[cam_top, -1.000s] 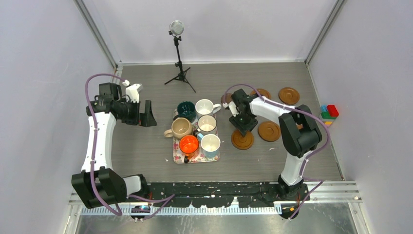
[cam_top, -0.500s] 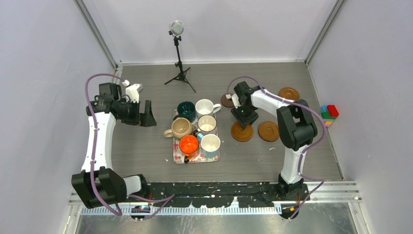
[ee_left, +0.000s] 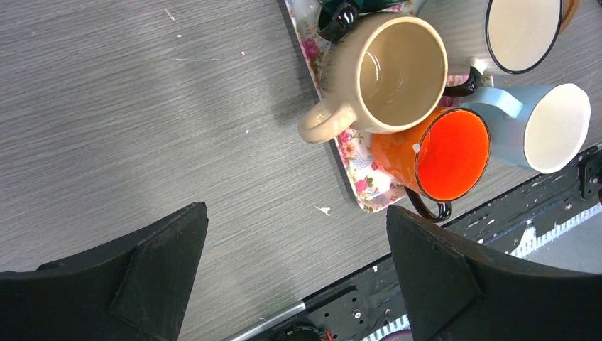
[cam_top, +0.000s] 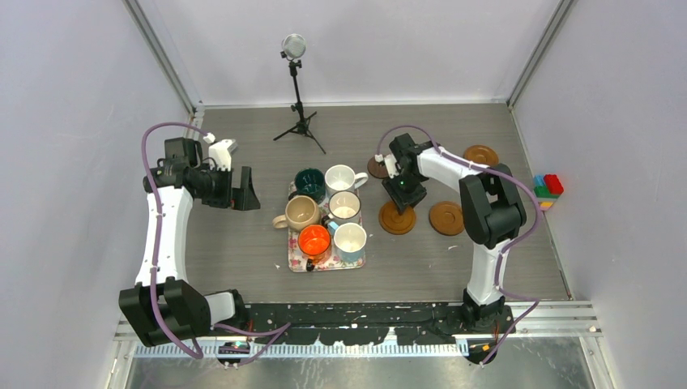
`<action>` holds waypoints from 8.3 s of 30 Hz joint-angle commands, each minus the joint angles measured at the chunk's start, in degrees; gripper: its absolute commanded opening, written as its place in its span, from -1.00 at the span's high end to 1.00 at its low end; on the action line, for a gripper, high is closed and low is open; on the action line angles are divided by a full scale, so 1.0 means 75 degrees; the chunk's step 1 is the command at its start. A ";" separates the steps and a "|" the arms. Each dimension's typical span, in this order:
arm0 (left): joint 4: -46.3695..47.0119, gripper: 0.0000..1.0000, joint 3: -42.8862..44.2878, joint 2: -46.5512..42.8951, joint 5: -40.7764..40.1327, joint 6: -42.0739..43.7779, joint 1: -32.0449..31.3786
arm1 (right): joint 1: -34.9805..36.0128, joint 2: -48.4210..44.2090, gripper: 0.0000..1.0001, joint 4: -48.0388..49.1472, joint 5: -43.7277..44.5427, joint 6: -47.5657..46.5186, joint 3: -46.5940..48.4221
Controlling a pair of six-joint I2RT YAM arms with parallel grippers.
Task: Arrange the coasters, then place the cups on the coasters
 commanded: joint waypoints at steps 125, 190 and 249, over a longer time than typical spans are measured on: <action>-0.0109 -0.99 -0.0004 -0.0789 0.0615 0.0289 -0.0036 | -0.4855 -0.2250 0.99 0.0357 -0.4046 -0.4668 0.1186; -0.0302 -0.99 0.0434 -0.0533 -0.0095 0.0015 -0.0029 | -0.6642 0.0324 0.16 0.2031 -0.3800 -0.6388 0.1419; 0.3872 -0.98 0.1723 0.4771 0.0920 -0.2795 -0.2380 | -0.1047 -0.1362 -0.46 0.1451 -0.2514 -0.2394 0.0948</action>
